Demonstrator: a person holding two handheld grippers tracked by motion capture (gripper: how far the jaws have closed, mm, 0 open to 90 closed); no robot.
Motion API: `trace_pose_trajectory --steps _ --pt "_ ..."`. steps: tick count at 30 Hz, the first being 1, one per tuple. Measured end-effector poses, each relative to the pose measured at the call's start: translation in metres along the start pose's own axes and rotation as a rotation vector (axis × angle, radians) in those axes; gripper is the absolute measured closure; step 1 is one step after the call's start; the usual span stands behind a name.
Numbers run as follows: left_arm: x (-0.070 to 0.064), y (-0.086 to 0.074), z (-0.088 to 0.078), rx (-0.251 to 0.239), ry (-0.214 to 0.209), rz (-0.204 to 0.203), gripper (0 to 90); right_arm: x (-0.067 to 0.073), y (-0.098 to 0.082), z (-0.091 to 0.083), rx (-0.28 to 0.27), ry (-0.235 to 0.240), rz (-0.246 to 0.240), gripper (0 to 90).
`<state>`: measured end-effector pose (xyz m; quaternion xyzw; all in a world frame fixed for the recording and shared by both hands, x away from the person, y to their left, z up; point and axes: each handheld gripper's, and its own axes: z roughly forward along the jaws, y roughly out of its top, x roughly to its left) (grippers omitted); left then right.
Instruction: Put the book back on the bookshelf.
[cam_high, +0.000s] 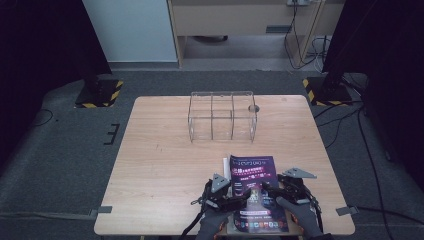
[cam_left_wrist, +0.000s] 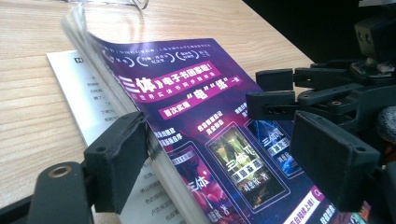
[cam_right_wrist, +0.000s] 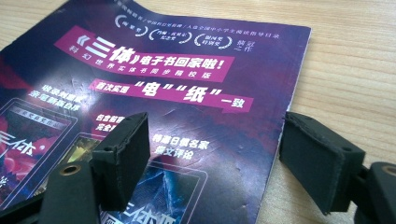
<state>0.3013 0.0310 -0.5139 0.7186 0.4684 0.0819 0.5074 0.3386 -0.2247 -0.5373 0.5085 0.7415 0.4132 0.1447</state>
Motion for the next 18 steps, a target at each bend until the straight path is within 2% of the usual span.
trace_pose_trajectory --steps 3,8,16,18 --pt "0.0006 -0.0006 0.0014 0.001 -0.003 -0.013 17.9 -0.0003 0.0 -0.0001 0.0 0.003 0.003 24.2" --pt "-0.0018 -0.0013 0.0021 -0.008 0.01 -0.007 17.8 -0.0001 0.0 -0.0004 0.002 0.004 0.007 24.2" --pt "-0.0045 -0.0032 0.003 0.033 0.08 0.036 17.9 0.0 0.0001 -0.0003 0.002 0.004 0.006 24.3" --pt "-0.0035 -0.0041 0.0035 0.06 0.107 0.058 17.9 0.0 0.0001 -0.0004 0.002 0.004 0.01 24.3"
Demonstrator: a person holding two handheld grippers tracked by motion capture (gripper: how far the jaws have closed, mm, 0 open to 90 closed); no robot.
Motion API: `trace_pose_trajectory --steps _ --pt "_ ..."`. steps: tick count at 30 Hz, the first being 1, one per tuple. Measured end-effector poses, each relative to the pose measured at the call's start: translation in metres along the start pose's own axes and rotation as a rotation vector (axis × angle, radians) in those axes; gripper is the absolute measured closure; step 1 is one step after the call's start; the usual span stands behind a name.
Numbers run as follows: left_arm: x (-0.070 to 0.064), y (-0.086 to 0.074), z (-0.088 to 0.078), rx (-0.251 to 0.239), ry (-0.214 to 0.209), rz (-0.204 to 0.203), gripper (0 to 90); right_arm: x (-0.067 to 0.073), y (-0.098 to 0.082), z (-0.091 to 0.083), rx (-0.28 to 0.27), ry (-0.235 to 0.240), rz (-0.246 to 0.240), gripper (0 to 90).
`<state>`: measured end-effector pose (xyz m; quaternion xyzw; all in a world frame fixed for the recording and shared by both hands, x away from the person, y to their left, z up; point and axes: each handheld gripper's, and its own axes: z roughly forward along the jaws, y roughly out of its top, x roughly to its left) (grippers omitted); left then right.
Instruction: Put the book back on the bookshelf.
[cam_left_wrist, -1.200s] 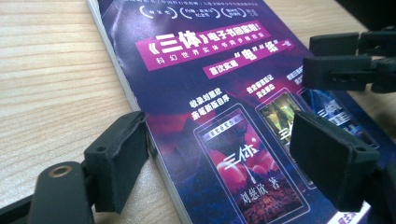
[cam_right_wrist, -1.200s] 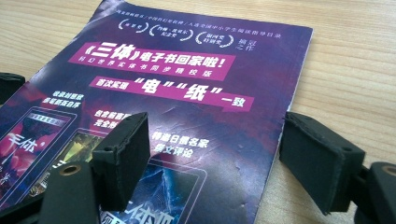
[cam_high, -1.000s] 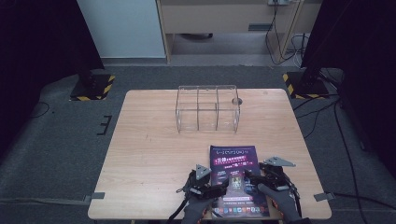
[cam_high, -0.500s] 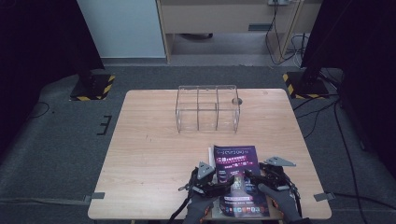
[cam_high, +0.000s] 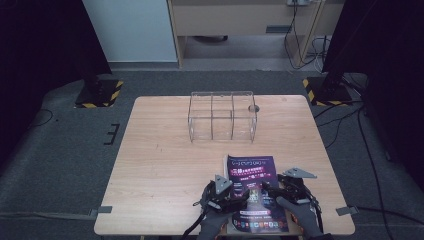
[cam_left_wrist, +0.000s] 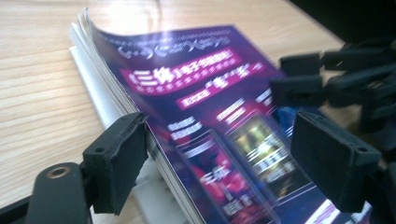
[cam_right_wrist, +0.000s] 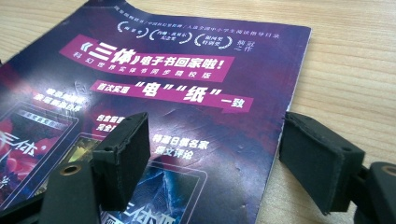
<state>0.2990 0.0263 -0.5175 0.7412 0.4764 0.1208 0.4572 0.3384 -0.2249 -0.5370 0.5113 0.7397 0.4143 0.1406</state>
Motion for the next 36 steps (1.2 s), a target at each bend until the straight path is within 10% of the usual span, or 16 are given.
trace_pose_trajectory --steps 7,16,36 --pt "0.013 -0.007 0.009 0.093 0.027 -0.013 20.2 -0.001 0.0 0.0 -0.002 -0.004 -0.01 24.2" --pt "0.027 0.003 0.019 0.072 0.091 -0.066 19.3 0.0 0.0 0.0 0.002 -0.001 -0.006 24.2" --pt "0.026 0.005 0.014 -0.006 -0.056 -0.2 19.0 -0.004 0.0 0.0 -0.014 0.01 0.021 24.5"
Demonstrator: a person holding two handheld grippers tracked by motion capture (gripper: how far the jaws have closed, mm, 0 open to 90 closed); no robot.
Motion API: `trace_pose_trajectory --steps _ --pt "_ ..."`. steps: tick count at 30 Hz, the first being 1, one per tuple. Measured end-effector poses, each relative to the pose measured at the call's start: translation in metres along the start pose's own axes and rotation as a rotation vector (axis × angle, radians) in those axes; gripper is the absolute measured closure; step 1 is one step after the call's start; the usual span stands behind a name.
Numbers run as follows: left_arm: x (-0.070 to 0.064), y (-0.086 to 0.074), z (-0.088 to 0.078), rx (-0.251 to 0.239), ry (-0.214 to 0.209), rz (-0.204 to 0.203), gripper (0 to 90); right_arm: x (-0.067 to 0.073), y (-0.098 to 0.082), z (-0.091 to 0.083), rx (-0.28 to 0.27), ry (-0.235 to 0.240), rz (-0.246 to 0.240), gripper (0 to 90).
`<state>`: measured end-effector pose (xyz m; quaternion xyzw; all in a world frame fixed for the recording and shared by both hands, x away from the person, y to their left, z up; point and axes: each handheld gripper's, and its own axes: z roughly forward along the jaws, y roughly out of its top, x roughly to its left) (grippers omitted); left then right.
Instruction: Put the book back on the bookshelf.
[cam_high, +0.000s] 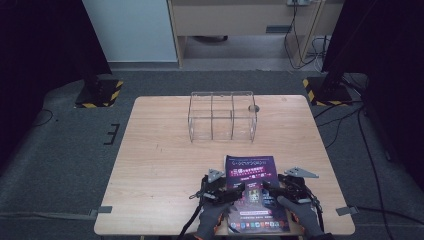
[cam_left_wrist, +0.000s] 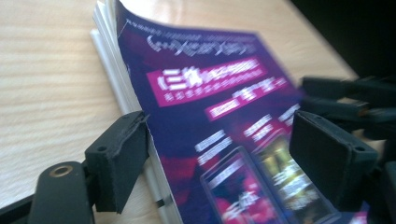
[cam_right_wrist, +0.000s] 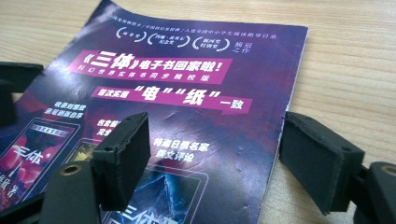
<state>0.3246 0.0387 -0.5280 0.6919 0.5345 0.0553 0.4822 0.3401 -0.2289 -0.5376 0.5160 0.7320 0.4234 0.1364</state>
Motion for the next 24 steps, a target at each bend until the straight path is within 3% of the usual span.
trace_pose_trajectory --steps 4,6,12,15,19,22,24 --pt "-0.005 0.004 -0.004 -0.025 -0.036 0.023 19.5 0.0 0.0 0.0 0.002 0.004 0.006 24.7" --pt "-0.006 0.005 -0.004 -0.017 -0.042 0.051 18.9 -0.001 0.0 0.0 0.0 0.007 0.009 24.7" --pt "-0.007 0.008 -0.004 -0.015 -0.088 0.055 18.7 0.0 0.0 -0.001 0.004 0.007 0.009 24.9" --pt "-0.011 0.006 -0.003 0.001 -0.099 0.082 18.8 0.0 0.0 -0.001 0.004 0.005 0.01 24.9" --pt "-0.014 0.001 0.001 0.037 -0.016 0.126 18.2 -0.001 0.0 -0.001 0.001 0.01 0.012 25.2" --pt "-0.011 -0.002 0.003 0.06 0.048 0.138 17.9 0.0 0.0 -0.001 0.002 0.006 0.007 25.4" --pt "-0.009 -0.002 0.004 0.072 0.063 0.126 17.8 0.0 0.0 0.0 0.002 0.001 0.003 25.4"
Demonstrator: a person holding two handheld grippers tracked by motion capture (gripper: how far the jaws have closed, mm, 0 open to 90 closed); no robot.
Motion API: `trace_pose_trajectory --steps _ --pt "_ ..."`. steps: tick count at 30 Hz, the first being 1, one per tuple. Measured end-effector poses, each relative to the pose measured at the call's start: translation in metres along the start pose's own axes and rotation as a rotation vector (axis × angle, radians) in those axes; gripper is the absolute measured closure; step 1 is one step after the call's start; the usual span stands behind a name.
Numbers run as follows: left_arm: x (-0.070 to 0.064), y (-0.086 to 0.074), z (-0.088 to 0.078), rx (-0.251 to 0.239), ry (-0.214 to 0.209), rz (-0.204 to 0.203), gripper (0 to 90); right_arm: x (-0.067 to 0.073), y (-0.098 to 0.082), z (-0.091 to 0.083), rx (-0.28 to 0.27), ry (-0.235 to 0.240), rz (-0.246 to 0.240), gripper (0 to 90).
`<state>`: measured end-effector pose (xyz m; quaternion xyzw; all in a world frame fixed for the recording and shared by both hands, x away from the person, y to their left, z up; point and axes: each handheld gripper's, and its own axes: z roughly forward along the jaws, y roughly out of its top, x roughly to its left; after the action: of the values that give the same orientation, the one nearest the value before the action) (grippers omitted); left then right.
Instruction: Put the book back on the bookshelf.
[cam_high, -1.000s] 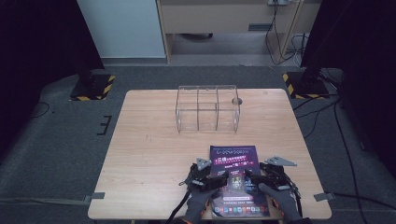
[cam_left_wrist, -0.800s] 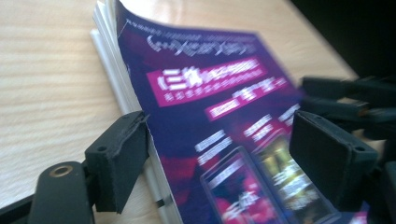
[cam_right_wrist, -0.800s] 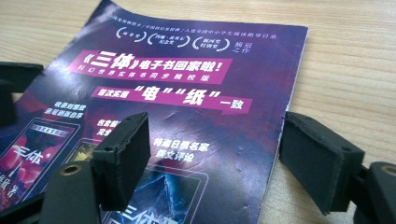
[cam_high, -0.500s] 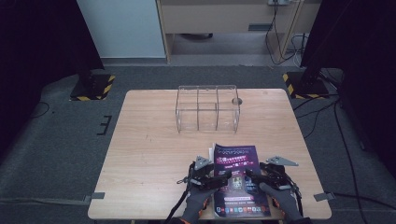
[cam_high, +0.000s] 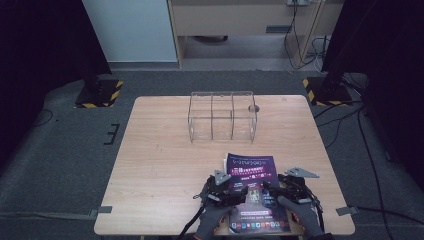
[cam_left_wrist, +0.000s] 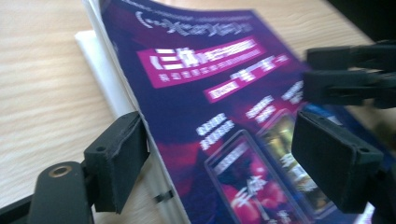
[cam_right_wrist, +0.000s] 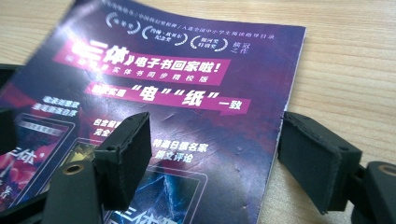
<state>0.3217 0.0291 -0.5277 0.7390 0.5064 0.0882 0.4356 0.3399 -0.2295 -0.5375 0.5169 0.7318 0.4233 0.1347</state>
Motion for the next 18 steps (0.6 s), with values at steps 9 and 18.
trace_pose_trajectory --steps 9,18 --pt "0.0059 -0.0013 0.0024 0.013 -0.013 -0.026 17.5 0.0 0.0 -0.0001 0.001 0.002 0.002 25.5" --pt "0.0026 0.005 -0.0048 -0.039 -0.109 -0.005 20.7 -0.0002 0.0 0.0001 -0.001 0.003 0.001 25.5"
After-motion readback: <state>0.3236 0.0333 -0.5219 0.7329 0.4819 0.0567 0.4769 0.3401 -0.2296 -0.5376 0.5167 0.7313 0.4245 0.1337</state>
